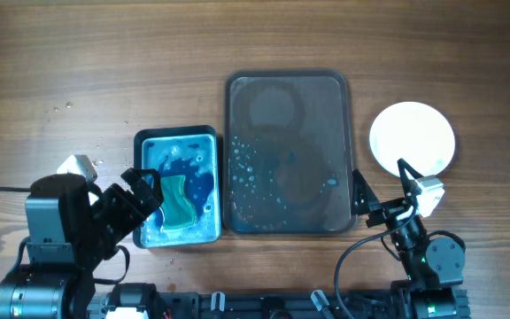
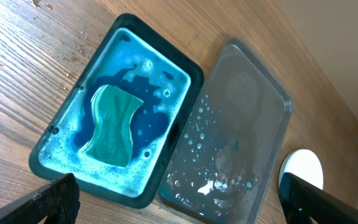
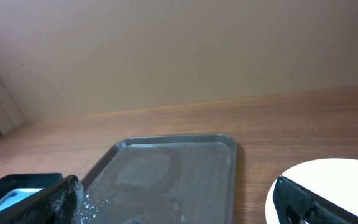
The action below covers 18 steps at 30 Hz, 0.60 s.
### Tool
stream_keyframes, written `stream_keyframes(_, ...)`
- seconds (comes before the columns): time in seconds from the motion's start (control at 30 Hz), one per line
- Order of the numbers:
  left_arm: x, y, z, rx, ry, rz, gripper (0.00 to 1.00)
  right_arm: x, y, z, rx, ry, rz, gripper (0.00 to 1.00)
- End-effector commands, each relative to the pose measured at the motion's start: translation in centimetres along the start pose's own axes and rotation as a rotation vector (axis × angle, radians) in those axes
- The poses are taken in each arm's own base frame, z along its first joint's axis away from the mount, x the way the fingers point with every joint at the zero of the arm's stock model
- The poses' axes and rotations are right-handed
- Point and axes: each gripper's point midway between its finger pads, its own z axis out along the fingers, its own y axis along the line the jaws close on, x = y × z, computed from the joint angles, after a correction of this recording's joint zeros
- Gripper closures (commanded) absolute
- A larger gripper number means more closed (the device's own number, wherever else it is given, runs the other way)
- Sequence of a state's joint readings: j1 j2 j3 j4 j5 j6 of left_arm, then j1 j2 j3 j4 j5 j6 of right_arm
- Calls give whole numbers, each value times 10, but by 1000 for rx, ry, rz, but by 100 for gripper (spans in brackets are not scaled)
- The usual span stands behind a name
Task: Clean dirty plates on tray and stack at the side
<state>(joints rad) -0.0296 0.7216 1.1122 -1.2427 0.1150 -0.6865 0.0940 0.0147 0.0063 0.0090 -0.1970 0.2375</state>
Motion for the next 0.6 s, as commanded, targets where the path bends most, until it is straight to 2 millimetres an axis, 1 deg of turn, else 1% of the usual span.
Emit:
stream_keyframes(0.0,-8,11,-13,-14,-96,-10,0,-3,-1,-1,11,-17,3,1)
stream_keyframes(0.07,-20,5,-18,28,-175,11,0,-3,-1,-1,11,-17,3,0)
stream_keyframes(0.13,-27,-12,-20,135,-239,90,0,-3,-1,-1,11,-17,3,0)
stream_keyframes(0.17,-29,-25,-20,216,-276,163,0,-3,-1,-1,11,-17,3,0)
stream_keyframes(0.23,-30,-42,-19,336,-343,269,0,-3,-1,-1,11,-17,3,1)
stream_keyframes(0.3,-26,-51,-15,442,-405,321,0,-3,-1,-1,11,-17,3,0)
stream_keyframes(0.4,-19,-47,-3,508,-472,346,0,-3,-1,-1,11,-17,3,0)
stream_keyframes(0.57,-1,-30,28,580,-549,366,0,-3,-1,-1,11,-17,3,0)
